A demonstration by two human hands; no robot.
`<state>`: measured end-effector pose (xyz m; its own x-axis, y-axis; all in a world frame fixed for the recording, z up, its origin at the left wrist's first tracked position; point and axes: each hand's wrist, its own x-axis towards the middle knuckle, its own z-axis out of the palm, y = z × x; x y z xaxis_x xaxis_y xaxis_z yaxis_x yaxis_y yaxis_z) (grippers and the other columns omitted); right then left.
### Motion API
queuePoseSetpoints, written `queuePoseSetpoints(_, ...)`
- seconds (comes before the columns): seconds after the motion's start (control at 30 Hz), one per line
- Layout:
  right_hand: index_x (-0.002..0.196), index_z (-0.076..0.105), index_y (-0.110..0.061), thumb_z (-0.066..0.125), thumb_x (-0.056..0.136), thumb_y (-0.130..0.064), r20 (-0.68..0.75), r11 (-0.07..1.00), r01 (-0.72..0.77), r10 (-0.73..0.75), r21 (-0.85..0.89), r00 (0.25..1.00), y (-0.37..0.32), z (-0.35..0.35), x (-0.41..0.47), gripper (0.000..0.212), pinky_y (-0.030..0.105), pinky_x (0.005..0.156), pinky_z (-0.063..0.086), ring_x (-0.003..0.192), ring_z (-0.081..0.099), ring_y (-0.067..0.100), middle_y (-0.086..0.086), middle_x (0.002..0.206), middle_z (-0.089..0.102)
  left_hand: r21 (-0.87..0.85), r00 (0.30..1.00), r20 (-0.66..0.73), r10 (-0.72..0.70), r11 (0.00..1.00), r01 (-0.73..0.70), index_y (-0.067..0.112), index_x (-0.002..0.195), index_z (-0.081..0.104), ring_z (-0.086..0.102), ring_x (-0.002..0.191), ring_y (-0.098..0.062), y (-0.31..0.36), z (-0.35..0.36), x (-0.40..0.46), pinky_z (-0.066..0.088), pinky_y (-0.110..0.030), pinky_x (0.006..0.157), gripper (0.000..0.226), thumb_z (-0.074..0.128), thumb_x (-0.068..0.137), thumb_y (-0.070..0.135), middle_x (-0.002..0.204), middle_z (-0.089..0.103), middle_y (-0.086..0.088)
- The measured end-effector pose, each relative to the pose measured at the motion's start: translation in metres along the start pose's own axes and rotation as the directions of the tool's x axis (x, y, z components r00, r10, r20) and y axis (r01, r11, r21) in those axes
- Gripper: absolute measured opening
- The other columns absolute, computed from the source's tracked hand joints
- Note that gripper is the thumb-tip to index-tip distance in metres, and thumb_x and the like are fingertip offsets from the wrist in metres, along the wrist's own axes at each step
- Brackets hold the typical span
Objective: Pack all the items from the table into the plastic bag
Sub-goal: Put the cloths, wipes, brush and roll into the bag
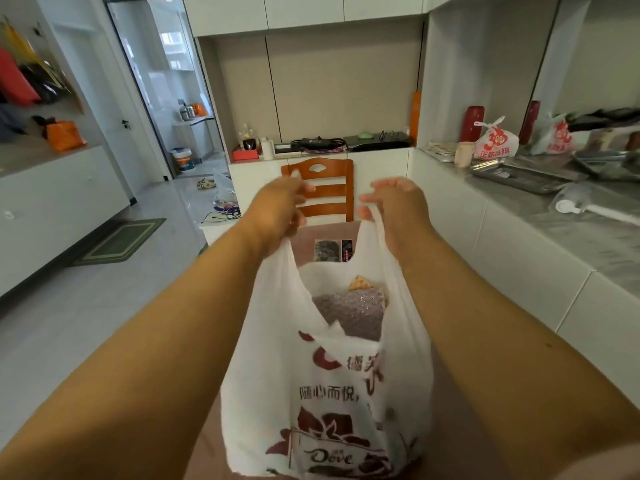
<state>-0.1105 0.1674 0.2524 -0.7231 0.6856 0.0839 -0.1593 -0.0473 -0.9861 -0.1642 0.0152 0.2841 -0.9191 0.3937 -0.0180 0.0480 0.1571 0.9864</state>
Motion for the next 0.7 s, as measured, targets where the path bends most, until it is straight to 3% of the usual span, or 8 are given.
queuePoseSetpoints(0.1,0.099,0.058,-0.017,0.058,0.085,-0.006,0.0,0.991,0.134,-0.134,0.015,0.991,-0.036,0.004,0.011,0.017,0.042,0.081,0.059,0.088,0.067,0.027,0.007,0.1,0.065,0.042,0.989,-0.039,0.143,0.989,-0.142,0.021,0.106,0.06,0.053,0.063,-0.011,0.039,0.0,0.016,0.044,-0.021,0.051,0.033,0.035,0.099,0.041,0.106,0.064,-0.002)
queuePoseSetpoints(0.2,0.086,0.054,-0.015,0.051,0.085,0.003,0.022,0.942,0.269,-0.279,0.198,0.96,-0.063,0.0,0.022,0.018,0.034,0.073,0.058,0.073,0.065,0.025,0.006,0.089,0.058,0.001,0.968,-0.075,0.238,0.971,-0.239,0.021,0.106,0.06,0.048,0.064,-0.01,0.073,-0.008,0.028,0.042,-0.02,0.056,0.034,0.035,0.099,0.043,0.116,0.063,-0.001)
queuePoseSetpoints(0.27,0.085,0.052,-0.015,0.046,0.085,0.005,0.027,0.924,0.32,-0.333,0.209,0.943,-0.073,-0.002,0.028,0.02,0.031,0.07,0.055,0.074,0.062,0.025,0.006,0.087,0.055,-0.04,0.962,-0.099,0.255,0.965,-0.26,0.021,0.097,0.062,0.046,0.062,-0.01,0.079,-0.015,0.035,0.04,-0.021,0.057,0.033,0.037,0.098,0.044,0.116,0.064,-0.003)
queuePoseSetpoints(0.37,0.082,0.053,-0.017,0.05,0.086,-0.002,0.083,0.96,0.217,-0.234,0.175,0.969,-0.055,-0.004,0.044,0.016,0.032,0.071,0.051,0.078,0.058,0.023,0.005,0.086,0.057,-0.064,0.989,-0.052,0.137,0.988,-0.14,0.019,0.095,0.062,0.043,0.055,-0.01,0.056,-0.015,0.045,0.033,-0.022,0.052,0.034,0.039,0.098,0.044,0.108,0.065,-0.006)
queuePoseSetpoints(0.5,0.092,0.058,-0.016,0.053,0.089,-0.012,0.092,0.996,-0.032,0.04,-0.088,0.995,0.012,-0.005,0.061,0.007,0.035,0.083,0.052,0.089,0.059,0.023,0.003,0.089,0.059,0.02,0.99,-0.054,-0.13,0.991,0.131,0.013,0.102,0.06,0.039,0.054,-0.012,-0.023,-0.009,0.053,0.03,-0.024,0.05,0.04,0.037,0.099,0.046,0.099,0.064,-0.011)
queuePoseSetpoints(0.57,0.098,0.059,-0.015,0.053,0.09,-0.012,0.08,0.986,-0.071,0.084,-0.152,0.993,0.027,-0.005,0.066,0.011,0.035,0.085,0.053,0.098,0.06,0.024,0.002,0.095,0.06,0.035,0.984,-0.096,-0.152,0.987,0.156,0.013,0.112,0.06,0.043,0.062,-0.015,-0.038,-0.009,0.06,0.04,-0.026,0.055,0.042,0.036,0.099,0.046,0.109,0.064,-0.009)
queuePoseSetpoints(0.67,0.103,0.058,-0.018,0.053,0.092,-0.014,0.096,0.984,-0.022,0.039,-0.178,0.995,0.032,-0.002,0.076,0.013,0.031,0.079,0.054,0.096,0.06,0.021,0.0,0.098,0.06,0.082,0.981,-0.155,-0.117,0.988,0.13,0.013,0.122,0.058,0.053,0.076,-0.018,-0.036,-0.01,0.073,0.049,-0.038,0.082,0.045,0.034,0.1,0.044,0.119,0.06,-0.007)
queuePoseSetpoints(0.7,0.102,0.057,-0.021,0.053,0.093,-0.017,0.09,0.979,-0.004,0.022,-0.204,0.996,0.033,0.0,0.079,0.011,0.029,0.075,0.053,0.093,0.06,0.018,-0.002,0.097,0.059,0.093,0.98,-0.17,-0.102,0.989,0.119,0.012,0.124,0.058,0.054,0.075,-0.018,-0.035,-0.01,0.077,0.05,-0.037,0.079,0.044,0.034,0.1,0.042,0.118,0.059,-0.007)
